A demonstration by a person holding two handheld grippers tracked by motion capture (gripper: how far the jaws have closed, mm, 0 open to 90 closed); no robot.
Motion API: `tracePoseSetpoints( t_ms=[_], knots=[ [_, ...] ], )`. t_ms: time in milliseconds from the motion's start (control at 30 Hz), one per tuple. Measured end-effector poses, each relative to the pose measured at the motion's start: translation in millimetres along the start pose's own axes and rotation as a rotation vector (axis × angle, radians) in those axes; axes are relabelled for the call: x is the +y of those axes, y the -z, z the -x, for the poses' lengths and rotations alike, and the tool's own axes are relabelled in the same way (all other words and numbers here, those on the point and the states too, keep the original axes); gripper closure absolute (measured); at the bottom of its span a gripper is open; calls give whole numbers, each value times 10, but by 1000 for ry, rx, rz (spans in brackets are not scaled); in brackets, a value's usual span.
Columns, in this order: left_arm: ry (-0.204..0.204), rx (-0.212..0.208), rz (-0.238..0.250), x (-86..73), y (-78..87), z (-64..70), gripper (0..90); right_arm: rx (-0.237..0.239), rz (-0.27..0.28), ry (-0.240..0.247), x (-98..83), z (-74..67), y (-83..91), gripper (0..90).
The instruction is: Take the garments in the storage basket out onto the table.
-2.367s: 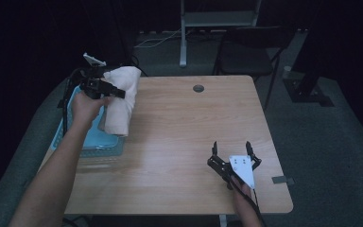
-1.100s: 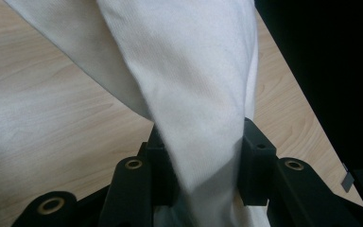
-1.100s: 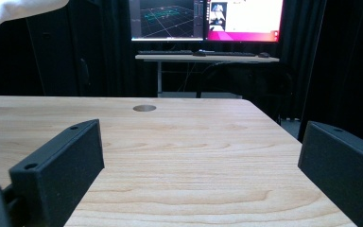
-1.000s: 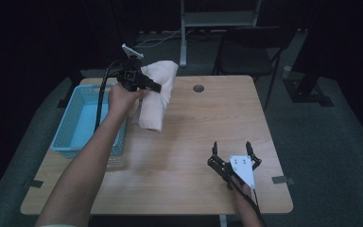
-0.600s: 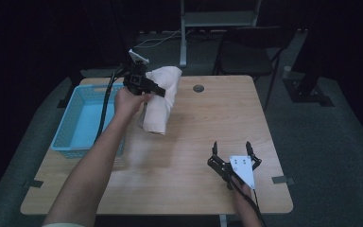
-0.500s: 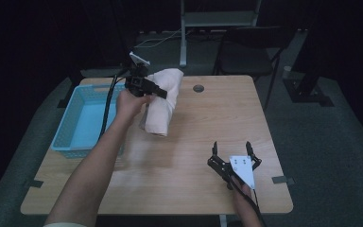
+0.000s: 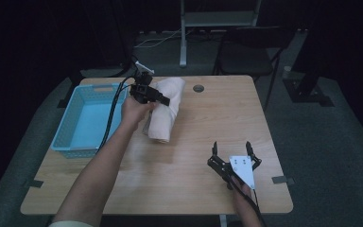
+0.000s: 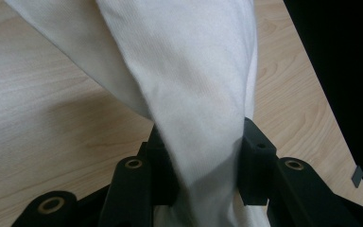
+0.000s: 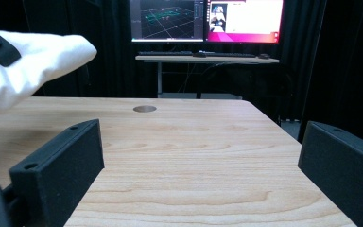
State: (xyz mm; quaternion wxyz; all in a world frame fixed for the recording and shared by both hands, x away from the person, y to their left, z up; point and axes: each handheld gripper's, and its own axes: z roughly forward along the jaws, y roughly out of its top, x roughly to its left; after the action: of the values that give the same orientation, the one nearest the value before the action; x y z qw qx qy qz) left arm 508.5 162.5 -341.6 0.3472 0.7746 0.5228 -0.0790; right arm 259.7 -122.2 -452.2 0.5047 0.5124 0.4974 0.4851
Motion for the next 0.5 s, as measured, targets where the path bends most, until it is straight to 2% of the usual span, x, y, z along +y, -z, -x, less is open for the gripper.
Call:
tracePoseSetpoints(
  t_ms=[167,267,500],
  knots=[
    [17,11,-15,-47,-105,-96,639,0,1,-1,-1,1,1,4],
    [34,1,-19,-79,-157,-161,638,1,1,-2,0,1,1,4],
    [46,6,-39,-131,-288,-263,638,1,1,-2,-1,1,1,4]
  ],
)
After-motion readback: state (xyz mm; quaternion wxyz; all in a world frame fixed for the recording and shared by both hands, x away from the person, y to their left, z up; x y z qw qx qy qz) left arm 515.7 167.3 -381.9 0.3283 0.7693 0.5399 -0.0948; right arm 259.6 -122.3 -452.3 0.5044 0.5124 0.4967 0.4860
